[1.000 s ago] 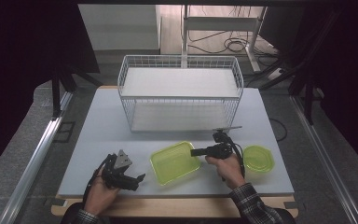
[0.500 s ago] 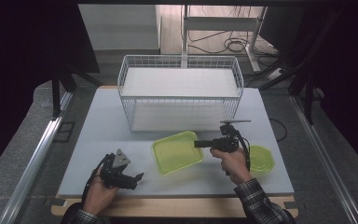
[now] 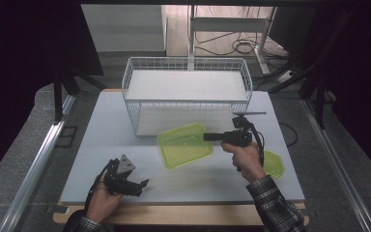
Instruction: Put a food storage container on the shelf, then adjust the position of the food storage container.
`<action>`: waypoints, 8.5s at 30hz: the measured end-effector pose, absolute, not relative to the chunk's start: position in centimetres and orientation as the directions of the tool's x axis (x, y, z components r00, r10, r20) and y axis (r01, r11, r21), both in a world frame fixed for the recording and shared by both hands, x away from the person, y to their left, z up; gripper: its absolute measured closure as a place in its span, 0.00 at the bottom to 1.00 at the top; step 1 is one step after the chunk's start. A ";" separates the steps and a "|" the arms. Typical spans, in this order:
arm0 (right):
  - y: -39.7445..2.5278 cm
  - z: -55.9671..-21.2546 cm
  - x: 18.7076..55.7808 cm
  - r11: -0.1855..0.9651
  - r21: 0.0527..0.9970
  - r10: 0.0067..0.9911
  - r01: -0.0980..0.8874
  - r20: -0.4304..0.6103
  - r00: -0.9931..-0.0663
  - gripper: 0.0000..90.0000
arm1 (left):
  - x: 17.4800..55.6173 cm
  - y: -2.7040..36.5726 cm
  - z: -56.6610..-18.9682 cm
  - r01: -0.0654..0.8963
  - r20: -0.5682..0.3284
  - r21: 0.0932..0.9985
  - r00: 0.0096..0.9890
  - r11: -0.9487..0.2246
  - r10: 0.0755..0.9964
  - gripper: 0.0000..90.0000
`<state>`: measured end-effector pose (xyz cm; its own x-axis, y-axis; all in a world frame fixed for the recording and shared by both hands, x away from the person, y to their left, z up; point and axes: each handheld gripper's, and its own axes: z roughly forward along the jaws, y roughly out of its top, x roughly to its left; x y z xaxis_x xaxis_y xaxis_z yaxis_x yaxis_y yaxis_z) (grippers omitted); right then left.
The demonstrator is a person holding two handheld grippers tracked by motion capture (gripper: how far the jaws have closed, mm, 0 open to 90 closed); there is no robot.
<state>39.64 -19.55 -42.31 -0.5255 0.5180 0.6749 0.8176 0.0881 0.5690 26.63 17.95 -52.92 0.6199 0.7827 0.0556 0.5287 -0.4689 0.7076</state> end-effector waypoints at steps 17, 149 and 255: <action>-19.4 -37.1 41.2 0.058 0.615 0.492 0.786 0.667 -0.559 0.89 | 26.7 18.2 -52.9 0.528 0.038 0.718 0.621 -0.453 0.783 0.02; -18.1 -32.6 43.8 0.261 0.826 0.687 0.500 0.205 -0.697 0.05 | 26.6 17.7 -53.1 0.523 0.062 0.692 0.643 -0.497 0.763 0.01; -35.2 -44.6 32.3 0.268 0.745 0.927 0.611 -0.028 -0.373 1.00 | 26.2 17.0 -53.0 0.460 0.115 0.708 0.673 -0.536 0.730 0.01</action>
<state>32.25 -35.18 -44.56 -0.3733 0.9273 -0.0276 0.6108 0.2681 0.7450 26.21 17.03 -52.96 0.6732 0.7305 0.1149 0.4602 -0.5355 0.7081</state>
